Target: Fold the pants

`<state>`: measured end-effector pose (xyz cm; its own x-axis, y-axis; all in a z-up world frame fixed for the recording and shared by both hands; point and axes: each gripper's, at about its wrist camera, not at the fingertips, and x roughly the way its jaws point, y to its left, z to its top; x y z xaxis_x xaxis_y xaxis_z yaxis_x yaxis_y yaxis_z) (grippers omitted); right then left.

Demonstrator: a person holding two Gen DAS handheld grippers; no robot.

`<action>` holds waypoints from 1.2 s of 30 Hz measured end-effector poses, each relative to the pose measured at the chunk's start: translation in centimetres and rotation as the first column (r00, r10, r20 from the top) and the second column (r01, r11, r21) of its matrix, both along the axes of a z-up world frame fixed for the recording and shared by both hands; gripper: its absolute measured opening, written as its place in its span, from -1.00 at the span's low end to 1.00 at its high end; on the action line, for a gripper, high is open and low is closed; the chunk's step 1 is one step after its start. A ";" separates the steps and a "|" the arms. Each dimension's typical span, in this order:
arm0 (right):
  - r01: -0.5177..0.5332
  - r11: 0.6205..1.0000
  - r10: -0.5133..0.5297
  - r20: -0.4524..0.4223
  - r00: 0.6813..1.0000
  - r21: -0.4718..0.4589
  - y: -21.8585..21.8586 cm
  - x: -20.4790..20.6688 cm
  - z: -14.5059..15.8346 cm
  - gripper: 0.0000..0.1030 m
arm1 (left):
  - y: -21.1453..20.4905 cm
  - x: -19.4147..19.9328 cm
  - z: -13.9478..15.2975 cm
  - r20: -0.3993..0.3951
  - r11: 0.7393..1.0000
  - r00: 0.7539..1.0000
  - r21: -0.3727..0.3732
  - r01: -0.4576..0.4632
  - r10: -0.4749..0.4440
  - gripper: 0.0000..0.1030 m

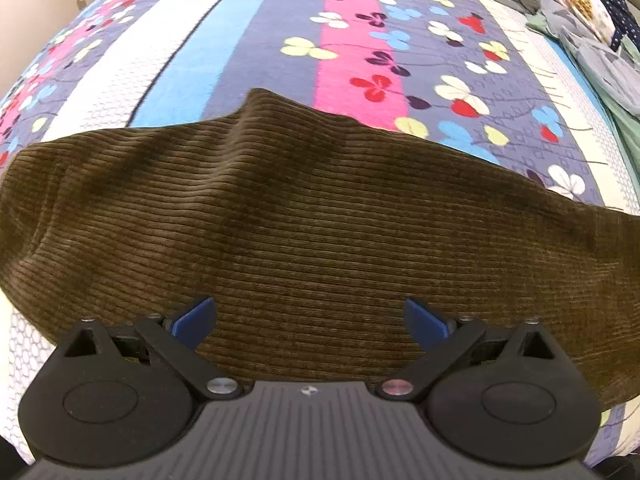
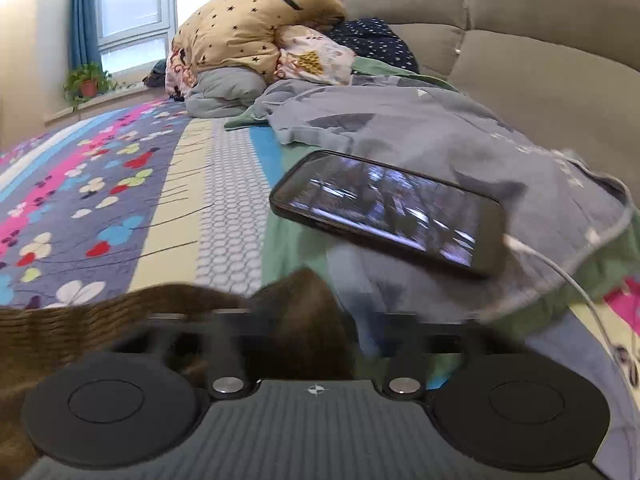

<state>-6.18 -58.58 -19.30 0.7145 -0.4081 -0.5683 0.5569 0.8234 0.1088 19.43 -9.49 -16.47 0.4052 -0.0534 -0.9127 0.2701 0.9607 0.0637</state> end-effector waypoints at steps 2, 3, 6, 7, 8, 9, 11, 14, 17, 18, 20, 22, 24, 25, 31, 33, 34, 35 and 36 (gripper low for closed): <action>0.001 0.996 -0.005 0.049 0.999 0.087 0.1 -3.0 0.6 0.51 | -0.6 -0.4 -0.1 -0.001 1.000 1.000 -0.011 0.019 -0.019 0.97; 0.014 0.993 -0.021 0.057 0.998 0.117 0.1 -4.1 0.5 0.53 | -0.9 -0.7 -0.1 -0.002 0.999 0.999 -0.006 0.035 -0.035 0.99; 0.012 0.971 -0.020 0.033 0.999 0.240 0.3 -8.0 -0.9 0.53 | -1.6 -1.3 -0.2 0.014 0.997 0.997 0.019 0.072 -0.072 1.00; 0.010 0.962 -0.013 0.011 1.000 0.273 0.6 -8.8 -1.5 0.53 | -1.6 -1.4 -0.2 0.015 0.997 0.997 0.020 0.074 -0.075 1.00; 0.014 0.955 -0.012 -0.011 1.000 0.296 0.9 -9.4 -2.1 0.53 | -1.6 -1.5 -0.1 0.013 0.997 0.997 0.016 0.072 -0.072 1.00; 0.016 0.952 -0.010 -0.022 1.000 0.304 1.2 -9.8 -2.7 0.52 | -1.6 -1.6 0.0 0.010 0.998 0.998 0.008 0.065 -0.065 1.00; 0.049 0.962 -0.041 -0.034 0.999 0.269 1.9 -9.9 -3.2 0.36 | -1.5 -1.9 0.4 0.007 0.999 0.999 -0.005 0.049 -0.048 1.00; 0.076 0.965 -0.045 -0.128 0.991 0.251 2.4 -9.2 -3.1 -0.74 | -1.7 -2.4 1.5 0.026 0.999 0.998 -0.020 0.050 -0.050 1.00; 0.082 0.974 -0.051 -0.148 0.988 0.210 2.8 -9.4 -1.5 -0.76 | -1.8 -3.1 2.6 0.055 0.997 0.996 -0.028 0.066 -0.064 1.00; 0.089 0.973 -0.065 -0.121 0.991 0.214 2.6 -10.0 -1.1 -0.76 | -1.8 -3.2 2.7 0.058 0.997 0.996 -0.031 0.066 -0.064 1.00; 0.116 0.958 -0.085 -0.125 0.988 0.262 1.6 -10.5 -1.7 -0.76 | -1.9 -3.3 2.6 0.049 0.997 0.997 -0.036 0.064 -0.062 1.00; 0.147 0.939 -0.093 -0.182 0.979 0.312 1.1 -10.4 -3.8 -0.76 | -2.0 -3.3 2.3 0.032 0.998 0.998 -0.027 0.061 -0.060 1.00; 0.161 0.946 -0.109 -0.192 0.975 0.283 1.8 -10.3 -3.7 -0.75 | -2.1 -3.3 2.2 0.021 0.998 0.998 -0.028 0.056 -0.055 0.99; 0.164 0.953 -0.111 -0.210 0.972 0.255 2.3 -10.1 -3.0 -0.75 | -2.0 -3.3 2.4 0.020 0.998 0.998 -0.039 0.052 -0.052 1.00; 0.191 0.955 -0.134 -0.245 0.960 0.227 2.5 -9.8 -2.5 -0.71 | -1.8 -3.3 2.6 0.014 0.995 0.999 -0.093 0.039 -0.037 1.00; 0.221 0.946 -0.159 -0.253 0.954 0.239 2.2 -9.7 -2.7 -0.61 | -1.8 -3.6 2.6 0.006 0.993 0.998 -0.104 0.057 -0.057 1.00; 0.243 0.943 -0.186 -0.248 0.951 0.228 2.2 -9.7 -2.2 -0.33 | -1.9 -3.9 2.7 0.010 0.992 0.997 -0.107 0.072 -0.072 1.00; 0.275 0.941 -0.222 -0.251 0.942 0.198 2.2 -9.6 -1.6 0.06 | -1.9 -4.1 2.9 0.018 0.990 0.996 -0.110 0.088 -0.087 1.00; 0.298 0.942 -0.258 -0.239 0.936 0.153 2.3 -9.4 -0.6 0.20 | -2.1 -4.3 3.0 0.023 0.989 0.995 -0.111 0.103 -0.101 1.00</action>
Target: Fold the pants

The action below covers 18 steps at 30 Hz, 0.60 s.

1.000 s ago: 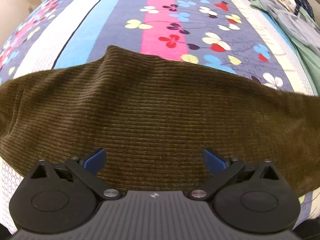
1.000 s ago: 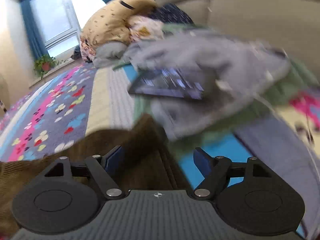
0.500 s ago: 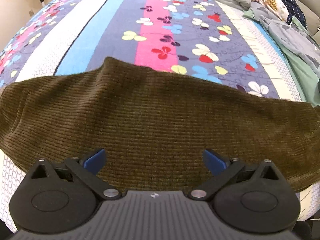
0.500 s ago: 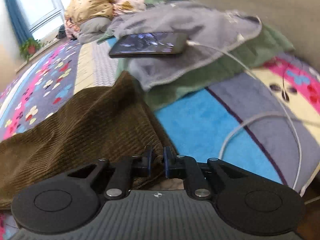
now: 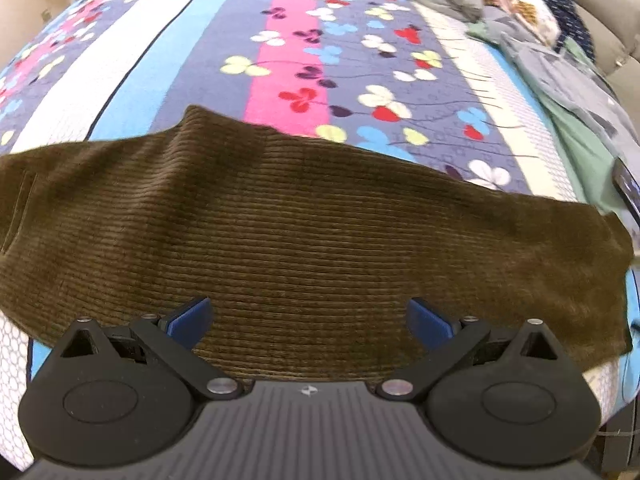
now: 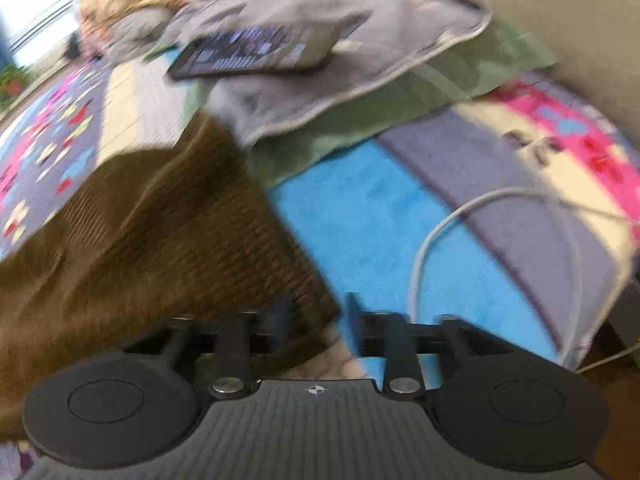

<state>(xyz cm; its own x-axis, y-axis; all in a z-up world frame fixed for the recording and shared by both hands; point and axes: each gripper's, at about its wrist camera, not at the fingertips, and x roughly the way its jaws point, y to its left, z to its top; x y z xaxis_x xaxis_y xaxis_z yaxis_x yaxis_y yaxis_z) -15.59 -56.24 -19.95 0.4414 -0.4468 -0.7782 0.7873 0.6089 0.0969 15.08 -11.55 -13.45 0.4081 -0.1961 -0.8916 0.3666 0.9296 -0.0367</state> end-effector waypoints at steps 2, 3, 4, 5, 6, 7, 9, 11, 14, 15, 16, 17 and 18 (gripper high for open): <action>-0.016 0.999 0.018 0.034 0.999 -0.049 0.2 1.3 1.7 0.29 | -0.3 -0.3 0.1 0.003 1.000 1.000 -0.003 0.025 -0.025 1.00; -0.038 0.998 0.041 0.057 0.998 -0.055 0.1 2.4 2.2 0.29 | -0.6 -0.4 0.2 0.001 0.999 0.999 -0.005 0.033 -0.033 1.00; -0.073 0.995 0.078 0.086 0.993 -0.061 0.1 4.1 3.0 0.26 | -0.9 -0.4 0.2 -0.003 0.999 0.999 -0.010 0.040 -0.040 1.00; -0.104 0.992 0.111 0.107 0.988 -0.065 0.1 6.1 3.6 0.26 | -1.1 -0.5 0.3 -0.004 0.999 0.999 -0.016 0.047 -0.047 1.00; -0.135 0.989 0.143 0.128 0.981 -0.067 0.2 7.9 4.1 0.25 | -1.3 -0.6 0.4 -0.004 0.998 0.999 -0.023 0.053 -0.053 1.00; -0.163 0.985 0.171 0.144 0.975 -0.064 0.0 10.2 4.3 0.24 | -1.4 -0.8 0.6 -0.003 0.998 0.998 -0.031 0.056 -0.057 1.00; -0.147 0.989 0.148 0.104 0.984 -0.017 -1.0 14.7 3.8 0.23 | -1.3 -1.1 0.8 -0.006 0.997 0.998 -0.046 0.065 -0.066 1.00; -0.025 0.999 0.024 0.044 0.999 0.039 -2.0 18.4 2.2 0.22 | -0.9 -1.3 0.6 -0.010 0.996 0.998 -0.054 0.064 -0.065 1.00; 0.127 0.990 -0.127 -0.007 0.992 0.063 -2.1 21.3 -0.6 0.24 | -0.5 -1.3 -0.5 -0.053 0.997 0.997 -0.039 0.059 -0.061 1.00; 0.150 0.988 -0.149 -0.027 0.988 0.037 -2.0 21.4 -1.2 0.20 | -0.3 -1.3 -0.7 -0.063 0.997 0.996 -0.032 0.067 -0.069 1.00; 0.181 0.983 -0.181 -0.029 0.983 0.009 -1.5 21.1 -1.4 -0.03 | 0.0 -1.4 -0.9 -0.061 0.997 0.995 -0.030 0.072 -0.074 1.00; 0.241 0.970 -0.241 -0.031 0.970 -0.012 -1.1 20.4 -1.3 -0.40 | 0.3 -1.4 -1.0 -0.056 0.997 0.995 -0.030 0.078 -0.079 1.00; 0.313 0.950 -0.313 -0.022 0.949 -0.020 -0.7 19.3 -1.2 -0.50 | 0.6 -1.4 -1.3 -0.055 0.996 0.995 -0.029 0.079 -0.081 1.00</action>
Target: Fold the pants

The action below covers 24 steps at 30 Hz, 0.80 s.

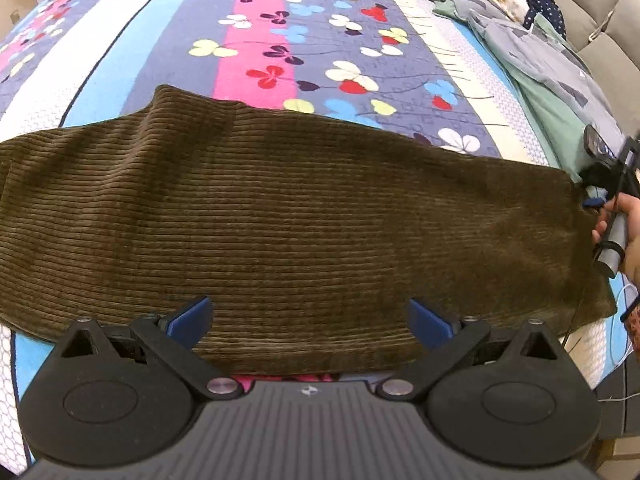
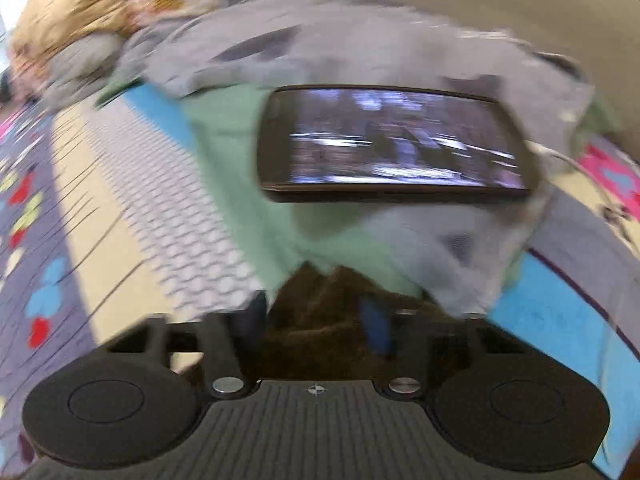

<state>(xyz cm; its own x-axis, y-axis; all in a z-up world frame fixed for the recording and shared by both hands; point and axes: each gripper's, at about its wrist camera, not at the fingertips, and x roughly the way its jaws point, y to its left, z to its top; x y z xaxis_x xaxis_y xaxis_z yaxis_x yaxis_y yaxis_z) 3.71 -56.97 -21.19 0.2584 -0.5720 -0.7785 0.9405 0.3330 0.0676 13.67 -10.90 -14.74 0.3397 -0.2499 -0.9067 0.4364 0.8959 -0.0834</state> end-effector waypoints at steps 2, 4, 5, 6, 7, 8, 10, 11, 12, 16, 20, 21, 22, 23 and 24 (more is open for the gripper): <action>0.046 0.999 -0.046 0.020 0.999 -0.020 1.0 -1.8 -0.7 -0.52 | 0.3 0.4 -0.8 -0.028 1.000 1.000 0.002 -0.009 0.009 1.00; 0.043 0.998 -0.040 0.066 0.997 -0.052 1.8 -3.4 -1.2 -0.75 | 0.4 0.8 -1.5 -0.053 1.000 0.998 -0.003 -0.017 0.017 1.00; 0.051 0.998 -0.047 0.087 0.995 -0.046 1.7 -4.2 -1.4 -1.00 | 0.5 0.9 -1.6 -0.056 1.000 0.998 -0.012 -0.022 0.022 1.00; 0.067 0.997 -0.063 0.126 0.990 -0.029 1.5 -5.4 -1.5 -1.00 | 0.5 1.0 -1.7 -0.057 0.999 0.998 -0.022 -0.025 0.024 1.00; 0.094 0.996 -0.092 0.197 0.976 -0.004 1.3 -6.6 -1.4 -1.00 | 0.5 1.0 -1.8 -0.058 0.999 0.998 -0.030 -0.023 0.021 1.00; 0.145 0.989 -0.143 0.230 0.963 0.008 1.5 -8.0 -1.3 -1.00 | 0.5 1.0 -1.9 -0.057 0.999 0.998 -0.033 -0.019 0.017 1.00; 0.188 0.982 -0.185 0.284 0.941 0.018 2.1 -9.2 -1.0 -1.00 | 0.2 1.1 -2.5 -0.062 1.000 0.998 -0.020 -0.012 0.011 1.00; 0.183 0.982 -0.185 0.305 0.934 0.037 2.3 -9.4 -1.0 -1.00 | -0.1 1.2 -2.7 -0.070 1.000 0.997 -0.015 -0.012 0.011 1.00; 0.168 0.984 -0.177 0.327 0.928 0.057 2.4 -9.4 -1.0 -1.00 | -0.2 1.3 -2.9 -0.077 1.000 0.997 -0.015 -0.014 0.013 1.00; 0.110 0.994 -0.106 0.322 0.941 0.003 2.8 -8.0 -0.5 -0.85 | -0.4 1.2 -2.8 -0.084 0.999 0.996 -0.036 -0.015 0.012 1.00; 0.067 0.996 -0.049 0.301 0.953 -0.051 1.4 -5.0 1.0 0.11 | -0.6 1.1 -2.4 -0.066 1.000 0.998 -0.029 -0.001 0.000 1.00; 0.089 0.996 -0.077 0.278 0.957 -0.031 0.7 -4.3 1.1 0.15 | -0.6 1.1 -2.4 -0.067 1.000 0.998 -0.027 -0.004 0.003 1.00; 0.120 0.993 -0.111 0.236 0.965 -0.021 0.1 -3.4 1.1 0.15 | -0.6 1.1 -2.4 -0.073 1.000 0.997 -0.028 -0.009 0.006 1.00; 0.161 0.987 -0.155 0.181 0.971 -0.020 -0.5 -2.5 0.8 0.15 | -0.5 1.1 -2.4 -0.079 0.999 0.997 -0.033 -0.014 0.011 1.00; 0.186 0.982 -0.185 0.140 0.973 0.004 -1.1 -1.7 0.2 0.15 | -0.5 1.1 -2.3 -0.079 0.999 0.997 -0.037 -0.018 0.015 1.00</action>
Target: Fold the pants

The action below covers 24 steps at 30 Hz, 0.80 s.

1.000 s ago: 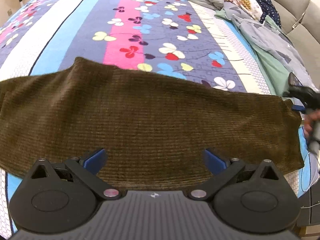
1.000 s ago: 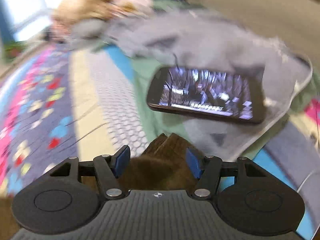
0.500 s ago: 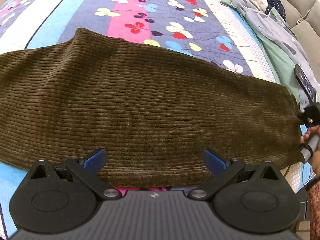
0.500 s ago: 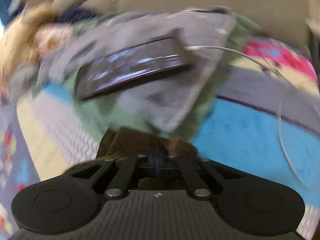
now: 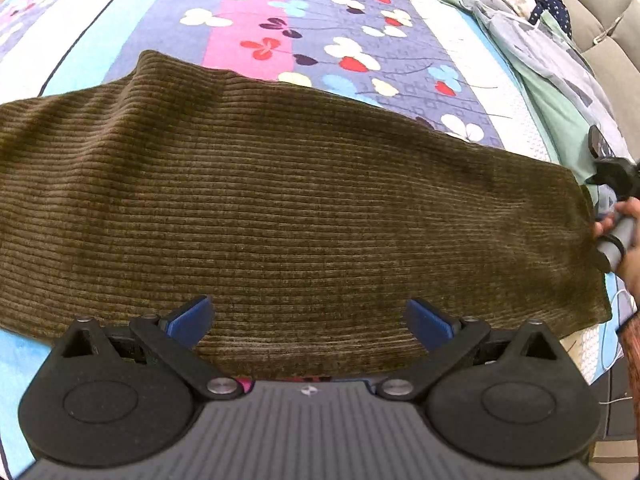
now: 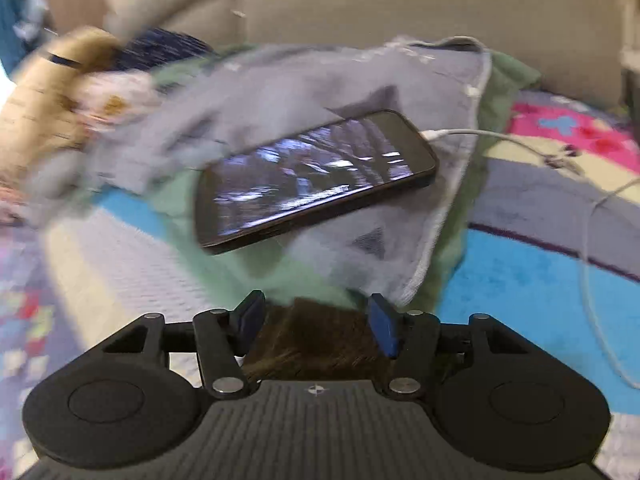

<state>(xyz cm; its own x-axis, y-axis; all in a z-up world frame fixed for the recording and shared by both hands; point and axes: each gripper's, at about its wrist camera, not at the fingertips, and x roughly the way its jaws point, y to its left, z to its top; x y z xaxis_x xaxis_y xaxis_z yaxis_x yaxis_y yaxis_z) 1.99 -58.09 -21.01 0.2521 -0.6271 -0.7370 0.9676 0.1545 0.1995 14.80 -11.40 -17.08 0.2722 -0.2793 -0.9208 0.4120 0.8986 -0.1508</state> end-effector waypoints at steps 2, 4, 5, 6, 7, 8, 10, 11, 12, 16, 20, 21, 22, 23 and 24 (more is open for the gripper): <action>-0.002 0.999 0.005 -0.076 0.997 0.039 -0.4 1.0 -1.7 0.16 | 0.3 -0.1 0.1 0.006 1.000 1.000 -0.005 -0.004 0.004 1.00; -0.034 0.999 0.035 -0.129 0.991 0.006 -0.3 1.7 -2.4 0.15 | 0.8 -0.3 0.2 0.006 1.000 1.000 -0.002 -0.007 0.007 1.00; -0.039 0.999 0.039 -0.123 0.992 0.004 -0.3 1.5 -2.4 0.06 | 1.1 -0.3 0.2 0.005 1.000 1.000 0.000 -0.012 0.012 1.00; -0.037 0.999 0.037 -0.097 0.995 0.003 -0.3 1.3 -2.2 -0.07 | 1.4 -0.2 0.1 0.003 1.000 1.000 0.001 -0.019 0.019 1.00; -0.020 1.000 0.020 -0.036 0.999 -0.003 -0.3 0.6 -1.8 -0.41 | 1.7 -0.1 0.1 -0.001 1.000 1.000 0.002 -0.028 0.028 1.00; -0.004 1.000 0.004 0.024 1.000 -0.008 -0.2 -0.3 -1.3 -0.57 | 2.0 0.0 0.0 -0.005 0.999 0.999 0.002 -0.035 0.035 1.00; 0.020 1.000 -0.021 0.145 0.989 0.010 -0.2 -2.2 -1.0 -0.72 | 2.4 0.4 0.1 -0.004 0.998 0.998 -0.006 -0.055 0.055 1.00; 0.030 0.999 -0.035 0.225 0.974 0.026 -0.4 -3.5 -0.9 -0.79 | 2.6 0.6 0.1 -0.003 0.998 0.998 -0.012 -0.065 0.065 1.00; 0.034 0.998 -0.047 0.292 0.955 0.048 -0.5 -4.3 -0.9 -0.81 | 2.7 0.7 0.1 -0.005 0.997 0.997 -0.017 -0.072 0.072 1.00; -0.001 0.998 -0.042 0.617 0.786 0.068 -1.4 -9.1 -0.8 -0.85 | 2.5 1.4 -0.5 -0.041 0.996 0.995 -0.018 -0.087 0.086 1.00; -0.089 0.994 0.026 0.688 0.725 0.057 -2.3 -9.5 -0.5 -0.85 | 2.1 1.5 -0.8 -0.051 0.996 0.995 -0.016 -0.088 0.087 1.00; -0.096 0.994 0.036 0.671 0.741 0.053 -2.6 -9.1 -0.5 -0.85 | 2.0 1.6 -0.8 -0.051 0.996 0.995 -0.020 -0.089 0.088 1.00; -0.092 0.995 0.046 0.637 0.769 0.039 -2.7 -8.4 -0.5 -0.85 | 2.0 1.6 -0.7 -0.050 0.996 0.995 -0.023 -0.092 0.090 1.00; -0.096 0.995 0.060 0.605 0.794 0.027 -2.9 -7.7 -0.4 -0.78 | 2.1 1.5 -0.4 -0.049 0.995 0.994 -0.025 -0.096 0.095 1.00; -0.096 0.995 0.065 0.565 0.823 0.026 -3.0 -7.1 -0.3 -0.73 | 2.2 1.5 -0.1 -0.044 0.995 0.994 -0.029 -0.100 0.099 1.00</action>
<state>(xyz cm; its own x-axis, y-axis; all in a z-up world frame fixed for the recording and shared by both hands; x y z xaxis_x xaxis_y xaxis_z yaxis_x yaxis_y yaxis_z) -5.07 -61.09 -21.29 0.6807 -0.5520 -0.4816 0.6693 0.2013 0.7152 16.27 -9.20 -17.15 0.2606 -0.2812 -0.9236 0.3134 0.9295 -0.1946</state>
